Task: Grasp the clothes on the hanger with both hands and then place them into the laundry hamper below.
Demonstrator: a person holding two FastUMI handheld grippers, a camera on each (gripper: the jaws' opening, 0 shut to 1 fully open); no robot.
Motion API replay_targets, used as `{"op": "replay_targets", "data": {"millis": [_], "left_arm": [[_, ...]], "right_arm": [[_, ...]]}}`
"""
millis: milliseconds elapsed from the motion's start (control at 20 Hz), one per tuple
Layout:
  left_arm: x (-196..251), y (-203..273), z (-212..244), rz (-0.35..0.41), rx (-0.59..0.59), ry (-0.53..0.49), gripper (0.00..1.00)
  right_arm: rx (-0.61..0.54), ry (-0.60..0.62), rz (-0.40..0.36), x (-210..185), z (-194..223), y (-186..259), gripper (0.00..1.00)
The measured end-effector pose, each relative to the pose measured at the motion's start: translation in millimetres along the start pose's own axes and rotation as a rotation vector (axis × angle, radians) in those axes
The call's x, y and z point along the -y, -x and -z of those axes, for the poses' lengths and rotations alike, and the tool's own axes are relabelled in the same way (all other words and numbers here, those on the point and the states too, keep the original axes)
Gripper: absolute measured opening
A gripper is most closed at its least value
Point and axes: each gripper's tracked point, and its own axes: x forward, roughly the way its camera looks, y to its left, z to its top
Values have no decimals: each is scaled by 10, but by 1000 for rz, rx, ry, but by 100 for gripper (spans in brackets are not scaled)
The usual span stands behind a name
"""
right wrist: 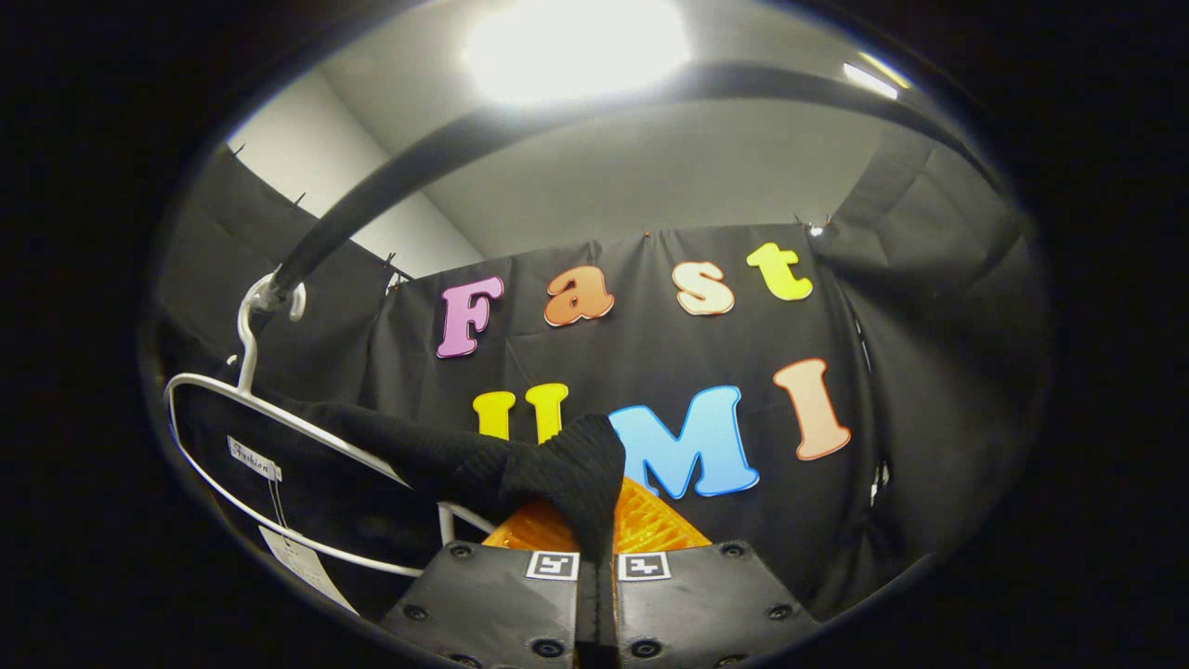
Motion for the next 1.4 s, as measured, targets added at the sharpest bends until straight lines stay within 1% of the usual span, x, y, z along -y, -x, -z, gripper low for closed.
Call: {"op": "replay_targets", "data": {"millis": [100, 150, 200, 300, 350, 400, 450, 500, 650, 800, 900, 950, 1100, 1200, 1250, 1400], "left_arm": [[-62, -203, 130, 11, -13, 36, 4], [-47, -278, 204, 19, -21, 46, 4], [-33, -355, 317, 25, -32, 42, 4], [4, -487, 514, 37, -56, 26, 4], [20, -531, 619, 43, -69, 29, 5], [58, -564, 739, 50, -85, 39, 5], [67, -584, 844, 54, -101, 52, 5], [66, -600, 941, 60, -116, 70, 5], [61, -575, 1145, 80, -133, 126, 4], [-8, -516, 1307, 81, -155, 133, 4], [-43, -389, 1465, 82, -183, 125, 4], [-45, -314, 1538, 83, -196, 121, 5], [-93, -88, 1778, 82, -233, 118, 5], [-88, 47, 1942, 86, -265, 130, 5], [-74, 107, 2002, 88, -279, 136, 5], [36, 245, 2249, 107, -323, 135, 5]], "right_arm": [[-49, -36, -27, 20, 145, -128, 3], [-61, -30, -23, 61, 196, -187, 0], [-80, -22, -21, 92, 277, -239, 3], [-130, -39, -20, 93, 466, -291, 3], [-157, -64, -21, 96, 561, -299, 3], [-183, -98, -21, 109, 658, -310, 0], [-210, -132, -18, 129, 750, -303, 3], [-236, -161, -15, 149, 859, -298, 3], [-283, -192, -3, 207, 1056, -225, 3], [-325, -175, -4, 180, 1220, -76, 3], [-362, -160, -11, 129, 1363, 57, 2], [-378, -151, -12, 107, 1426, 135, 0], [-427, -134, -13, 28, 1612, 400, 0], [-459, -127, -18, -46, 1708, 589, 0], [-473, -119, -24, -86, 1745, 676, 3], [-510, -79, -56, -304, 1821, 995, 3]]}}
